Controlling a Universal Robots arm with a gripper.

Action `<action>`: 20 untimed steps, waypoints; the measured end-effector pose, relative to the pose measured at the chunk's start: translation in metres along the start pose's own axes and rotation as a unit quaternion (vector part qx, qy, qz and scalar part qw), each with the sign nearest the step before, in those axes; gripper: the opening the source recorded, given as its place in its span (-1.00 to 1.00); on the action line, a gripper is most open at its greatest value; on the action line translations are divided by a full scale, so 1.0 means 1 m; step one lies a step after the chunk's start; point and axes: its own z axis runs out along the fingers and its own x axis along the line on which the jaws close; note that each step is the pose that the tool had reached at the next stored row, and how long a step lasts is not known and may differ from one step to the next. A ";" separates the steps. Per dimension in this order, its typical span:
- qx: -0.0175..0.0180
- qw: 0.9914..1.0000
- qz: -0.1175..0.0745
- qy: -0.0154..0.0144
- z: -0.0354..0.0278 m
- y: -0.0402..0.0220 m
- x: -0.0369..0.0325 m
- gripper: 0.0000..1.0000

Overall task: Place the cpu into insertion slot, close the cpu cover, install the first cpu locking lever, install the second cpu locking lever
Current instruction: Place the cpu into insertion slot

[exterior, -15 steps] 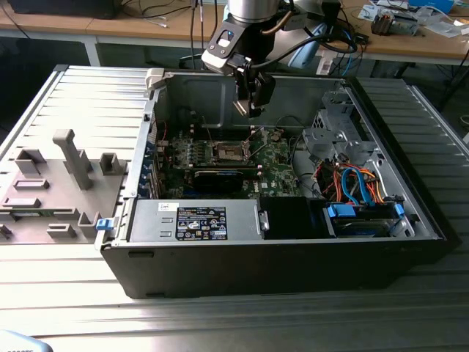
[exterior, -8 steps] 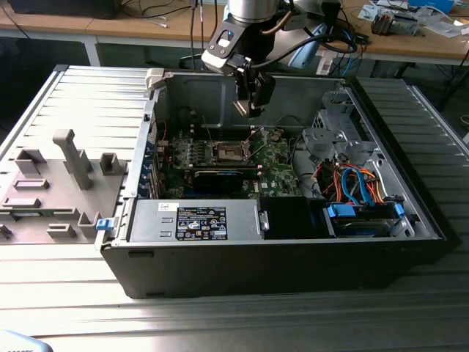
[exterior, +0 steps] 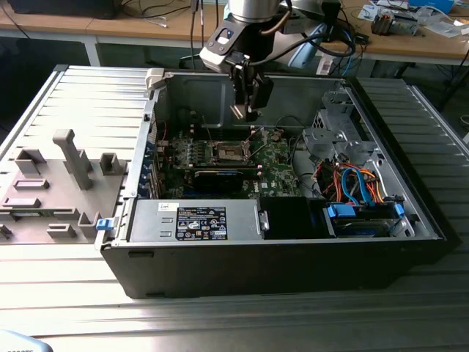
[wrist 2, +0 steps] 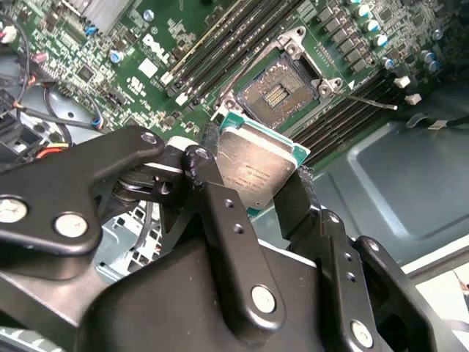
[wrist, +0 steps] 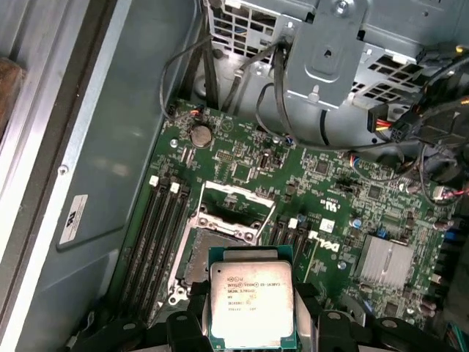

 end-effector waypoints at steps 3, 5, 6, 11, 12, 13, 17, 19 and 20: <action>0.000 1.000 0.015 0.000 0.0002 0.0000 0.0000 0.09; 0.001 1.000 0.016 0.000 0.0002 0.0000 0.0000 0.09; 0.001 1.000 0.018 0.000 0.0006 0.0000 0.0000 0.09; 0.001 1.000 0.019 0.000 0.0007 0.0000 0.0000 0.09; 0.001 1.000 0.019 0.000 0.0007 0.0000 0.0000 0.09; 0.001 1.000 0.020 0.000 0.0007 0.0000 0.0000 0.09; 0.001 1.000 0.022 0.000 0.0009 0.0000 0.0000 0.09; 0.001 1.000 0.023 0.000 0.0009 0.0000 0.0000 0.09; 0.001 1.000 0.024 0.000 0.0010 0.0000 0.0000 0.09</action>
